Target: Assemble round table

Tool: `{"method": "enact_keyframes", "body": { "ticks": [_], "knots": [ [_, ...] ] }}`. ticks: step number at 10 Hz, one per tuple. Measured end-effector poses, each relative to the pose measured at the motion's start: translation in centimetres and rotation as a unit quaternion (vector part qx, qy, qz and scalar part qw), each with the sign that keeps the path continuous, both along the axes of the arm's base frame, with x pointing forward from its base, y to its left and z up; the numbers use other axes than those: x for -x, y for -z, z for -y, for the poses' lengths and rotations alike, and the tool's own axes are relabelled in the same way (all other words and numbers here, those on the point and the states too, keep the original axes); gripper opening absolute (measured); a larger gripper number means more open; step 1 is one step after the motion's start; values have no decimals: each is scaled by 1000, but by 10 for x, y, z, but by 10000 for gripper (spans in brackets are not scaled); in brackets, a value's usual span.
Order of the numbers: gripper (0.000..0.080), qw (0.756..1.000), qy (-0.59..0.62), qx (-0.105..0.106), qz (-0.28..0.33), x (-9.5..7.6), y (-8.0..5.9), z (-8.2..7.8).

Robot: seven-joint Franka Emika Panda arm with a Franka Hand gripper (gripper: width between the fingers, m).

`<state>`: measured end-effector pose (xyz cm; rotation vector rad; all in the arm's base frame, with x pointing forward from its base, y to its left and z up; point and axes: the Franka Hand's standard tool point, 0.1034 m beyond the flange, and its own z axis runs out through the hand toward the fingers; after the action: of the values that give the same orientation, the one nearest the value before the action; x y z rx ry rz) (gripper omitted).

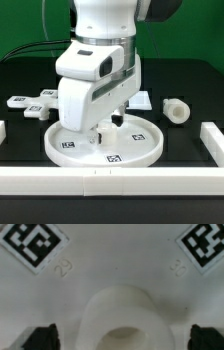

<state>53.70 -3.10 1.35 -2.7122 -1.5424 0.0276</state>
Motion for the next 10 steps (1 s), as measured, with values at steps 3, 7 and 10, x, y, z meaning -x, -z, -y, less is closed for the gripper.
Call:
{"method": "enact_keyframes", "body": {
  "ticks": [3,7,10],
  "knots": [
    [503,1000,1,0,-2,1,2,2],
    [405,1000,1,0,-1,1,2,2],
    [405,1000,1,0,-1,1,2,2]
  ]
}}
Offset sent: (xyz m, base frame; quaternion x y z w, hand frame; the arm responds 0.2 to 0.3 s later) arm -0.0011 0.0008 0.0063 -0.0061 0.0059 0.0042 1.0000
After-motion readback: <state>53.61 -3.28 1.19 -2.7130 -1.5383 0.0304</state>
